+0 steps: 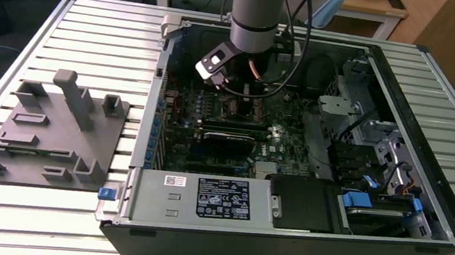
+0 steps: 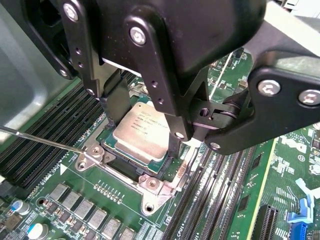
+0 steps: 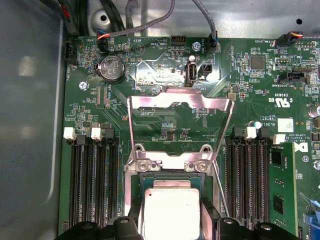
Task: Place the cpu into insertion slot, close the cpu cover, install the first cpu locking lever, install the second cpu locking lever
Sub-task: 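Place the cpu into insertion slot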
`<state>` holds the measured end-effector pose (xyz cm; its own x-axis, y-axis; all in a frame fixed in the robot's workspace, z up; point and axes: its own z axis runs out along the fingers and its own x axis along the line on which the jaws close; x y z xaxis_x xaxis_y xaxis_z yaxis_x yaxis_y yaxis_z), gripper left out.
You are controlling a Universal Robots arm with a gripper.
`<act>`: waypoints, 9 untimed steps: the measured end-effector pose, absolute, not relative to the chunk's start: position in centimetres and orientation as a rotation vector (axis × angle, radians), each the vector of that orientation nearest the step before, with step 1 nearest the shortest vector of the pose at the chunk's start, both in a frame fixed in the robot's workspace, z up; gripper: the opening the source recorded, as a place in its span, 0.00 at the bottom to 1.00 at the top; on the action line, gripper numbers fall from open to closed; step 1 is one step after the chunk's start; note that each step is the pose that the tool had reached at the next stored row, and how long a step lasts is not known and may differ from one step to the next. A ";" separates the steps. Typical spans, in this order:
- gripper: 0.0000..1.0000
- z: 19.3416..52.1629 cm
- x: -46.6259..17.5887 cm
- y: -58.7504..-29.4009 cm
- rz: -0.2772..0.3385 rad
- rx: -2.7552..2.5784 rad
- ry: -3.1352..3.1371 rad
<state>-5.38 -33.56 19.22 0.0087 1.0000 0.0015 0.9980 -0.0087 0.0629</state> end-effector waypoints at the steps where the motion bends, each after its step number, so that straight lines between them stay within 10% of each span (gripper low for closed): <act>1: 0.54 19.2 -5.4 -33.6 0.070 2.200 2.180; 9: 0.54 19.2 -5.4 -33.6 0.070 2.200 2.180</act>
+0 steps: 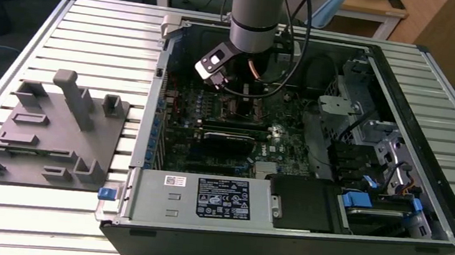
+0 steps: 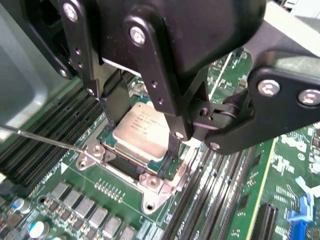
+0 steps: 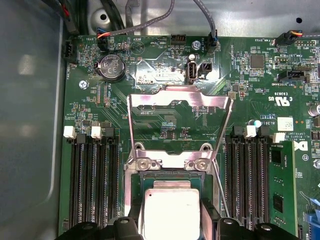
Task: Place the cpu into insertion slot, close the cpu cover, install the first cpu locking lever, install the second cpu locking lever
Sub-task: 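Place the cpu into insertion slot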
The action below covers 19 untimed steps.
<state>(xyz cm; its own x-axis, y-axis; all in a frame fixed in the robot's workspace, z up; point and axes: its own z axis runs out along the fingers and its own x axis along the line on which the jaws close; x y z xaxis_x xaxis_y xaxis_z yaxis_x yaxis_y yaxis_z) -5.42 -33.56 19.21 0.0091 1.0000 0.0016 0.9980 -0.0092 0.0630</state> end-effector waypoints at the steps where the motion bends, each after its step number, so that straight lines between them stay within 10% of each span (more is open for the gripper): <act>1: 0.54 19.2 -5.4 -33.6 0.070 2.200 2.180; 19: 0.54 19.4 -5.3 -33.6 0.070 2.200 2.180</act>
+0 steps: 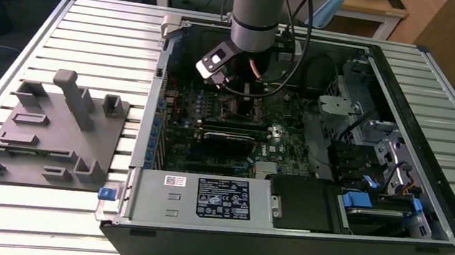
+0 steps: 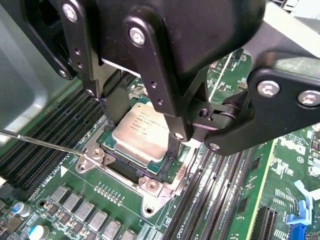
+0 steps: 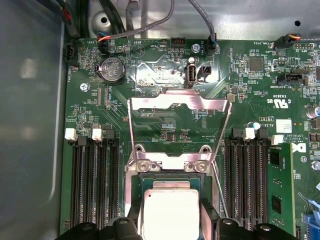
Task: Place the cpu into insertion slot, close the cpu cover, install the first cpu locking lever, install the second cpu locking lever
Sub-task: 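Place the cpu into insertion slot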
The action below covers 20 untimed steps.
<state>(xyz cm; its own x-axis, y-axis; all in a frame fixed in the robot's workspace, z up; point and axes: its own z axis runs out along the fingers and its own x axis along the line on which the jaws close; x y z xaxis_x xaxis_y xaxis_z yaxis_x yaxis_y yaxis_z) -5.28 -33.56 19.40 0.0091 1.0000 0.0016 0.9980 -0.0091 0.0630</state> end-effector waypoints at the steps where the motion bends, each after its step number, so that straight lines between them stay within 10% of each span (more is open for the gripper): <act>1: 0.54 19.4 -5.3 -33.6 0.070 2.200 2.180; 20: 0.55 19.3 -5.3 -33.6 0.070 2.200 2.180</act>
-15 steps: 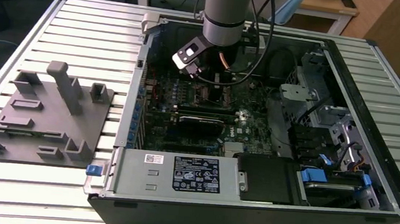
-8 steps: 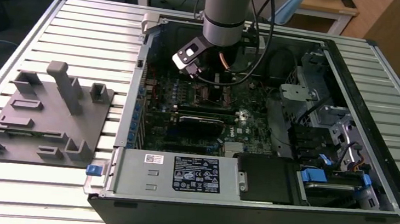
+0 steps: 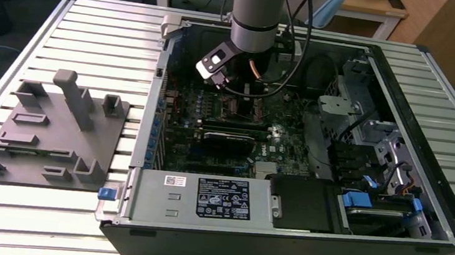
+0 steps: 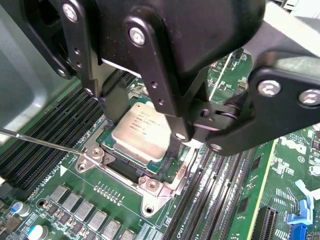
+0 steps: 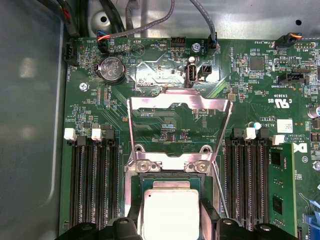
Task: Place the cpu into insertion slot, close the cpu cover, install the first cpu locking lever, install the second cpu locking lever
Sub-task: 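Place the cpu into insertion slot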
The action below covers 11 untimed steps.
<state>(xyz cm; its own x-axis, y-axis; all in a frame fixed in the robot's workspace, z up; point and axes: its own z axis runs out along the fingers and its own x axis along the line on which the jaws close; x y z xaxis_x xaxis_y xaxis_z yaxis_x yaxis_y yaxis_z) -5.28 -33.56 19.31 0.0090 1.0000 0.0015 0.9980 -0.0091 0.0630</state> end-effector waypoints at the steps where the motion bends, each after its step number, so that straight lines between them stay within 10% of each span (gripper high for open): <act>1: 0.55 19.3 -5.3 -33.6 0.070 2.200 2.180; 11: 0.62 19.2 -5.3 -33.5 0.071 2.200 2.180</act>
